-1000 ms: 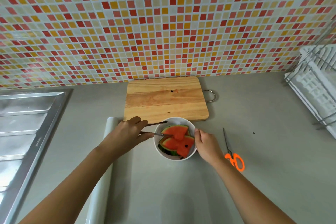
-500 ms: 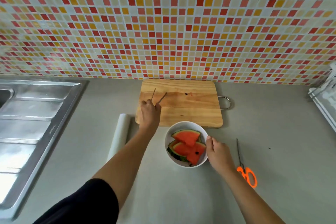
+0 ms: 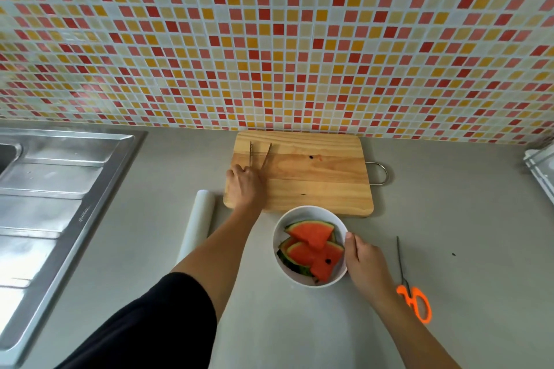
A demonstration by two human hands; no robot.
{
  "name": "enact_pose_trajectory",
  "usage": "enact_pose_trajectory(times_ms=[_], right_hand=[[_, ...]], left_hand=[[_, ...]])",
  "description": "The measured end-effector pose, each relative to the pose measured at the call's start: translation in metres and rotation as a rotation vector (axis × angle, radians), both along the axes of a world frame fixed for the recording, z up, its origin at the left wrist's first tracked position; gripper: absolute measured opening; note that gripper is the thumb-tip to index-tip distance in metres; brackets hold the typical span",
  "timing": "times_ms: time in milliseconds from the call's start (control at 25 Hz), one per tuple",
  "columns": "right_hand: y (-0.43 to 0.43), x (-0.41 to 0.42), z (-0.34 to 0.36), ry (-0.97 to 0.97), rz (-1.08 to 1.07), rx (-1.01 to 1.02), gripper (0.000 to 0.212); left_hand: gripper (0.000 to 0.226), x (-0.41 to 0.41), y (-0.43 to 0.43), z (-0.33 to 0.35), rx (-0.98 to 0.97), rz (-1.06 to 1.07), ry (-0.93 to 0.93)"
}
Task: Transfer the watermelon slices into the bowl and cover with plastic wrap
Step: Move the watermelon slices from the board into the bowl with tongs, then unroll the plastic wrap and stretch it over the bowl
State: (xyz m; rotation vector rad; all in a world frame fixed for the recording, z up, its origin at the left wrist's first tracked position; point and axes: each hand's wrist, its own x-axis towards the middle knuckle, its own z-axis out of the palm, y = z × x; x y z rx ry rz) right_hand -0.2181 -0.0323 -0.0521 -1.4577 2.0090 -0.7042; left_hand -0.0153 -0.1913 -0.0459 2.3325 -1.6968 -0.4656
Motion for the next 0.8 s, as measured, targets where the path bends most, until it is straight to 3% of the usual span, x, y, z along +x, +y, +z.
enact_pose_trajectory(times_ms=[120,240,320,800], right_hand=[[0.000,0.000,0.000,-0.006,0.008,0.005,0.042],[-0.002,0.001,0.001,0.000,0.007,0.011,0.039],[-0.001,0.005,0.004,0.008,0.004,0.021,0.037],[0.049,0.033,0.005,-0.015,0.005,0.059,0.042]], left_hand=[[0.064,0.000,0.013,0.015,-0.081,-0.031,0.134],[0.040,0.001,0.058,0.021,-0.202,-0.238,0.304],[0.047,0.004,0.094,0.018,-0.128,-0.318,0.320],[0.053,0.022,0.177,0.017,0.005,-0.185,0.439]])
